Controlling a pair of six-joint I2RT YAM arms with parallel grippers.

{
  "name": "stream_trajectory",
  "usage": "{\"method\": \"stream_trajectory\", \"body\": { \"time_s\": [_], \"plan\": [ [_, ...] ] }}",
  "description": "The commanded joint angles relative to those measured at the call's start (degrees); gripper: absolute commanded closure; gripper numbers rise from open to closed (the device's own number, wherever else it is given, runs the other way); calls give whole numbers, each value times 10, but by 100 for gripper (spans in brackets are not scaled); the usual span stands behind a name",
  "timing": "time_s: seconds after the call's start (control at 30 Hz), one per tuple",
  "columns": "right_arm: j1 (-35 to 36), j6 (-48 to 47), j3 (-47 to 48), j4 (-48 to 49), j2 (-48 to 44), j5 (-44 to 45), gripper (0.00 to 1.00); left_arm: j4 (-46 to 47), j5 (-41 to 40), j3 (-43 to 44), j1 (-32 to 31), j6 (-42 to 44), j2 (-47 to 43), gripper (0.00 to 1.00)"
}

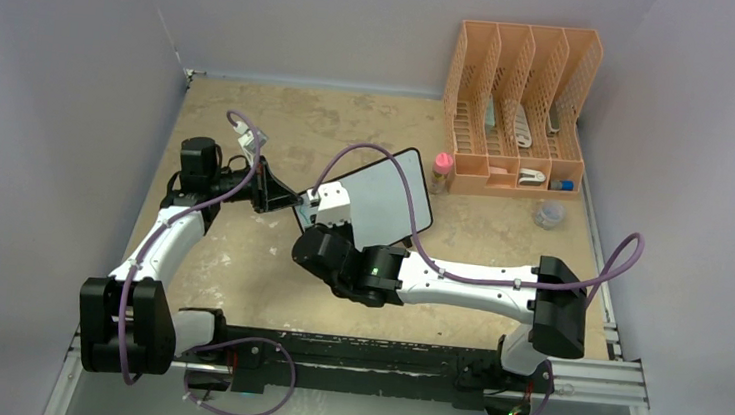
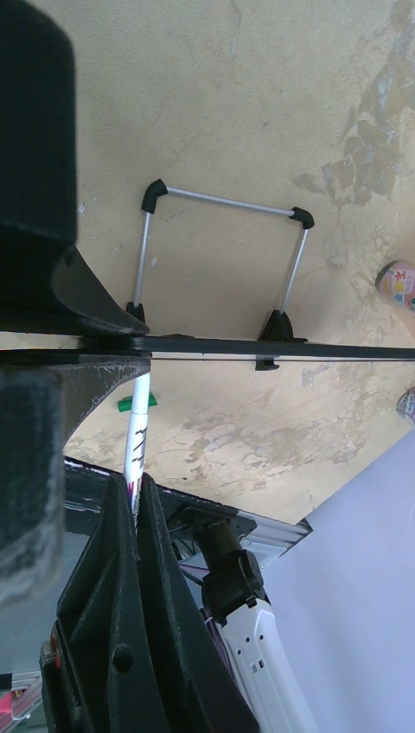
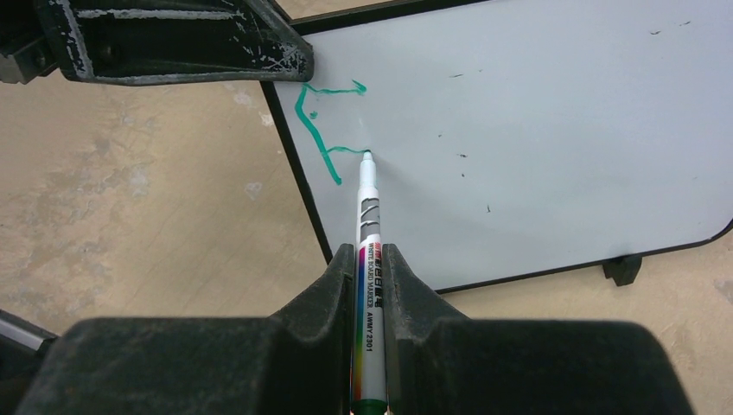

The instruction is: Write a sentence on the whiteboard

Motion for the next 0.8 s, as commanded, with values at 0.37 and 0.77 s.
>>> {"method": "stream_trajectory", "body": {
  "time_s": [0.37,0.77],
  "plan": [
    [-5,15,23,2,-10,31,100,-9,9,15,-12,13,1,100],
    [-8,-27,-36,33,-75,7,100,-11,5,16,-11,16,4,100]
  ]
}}
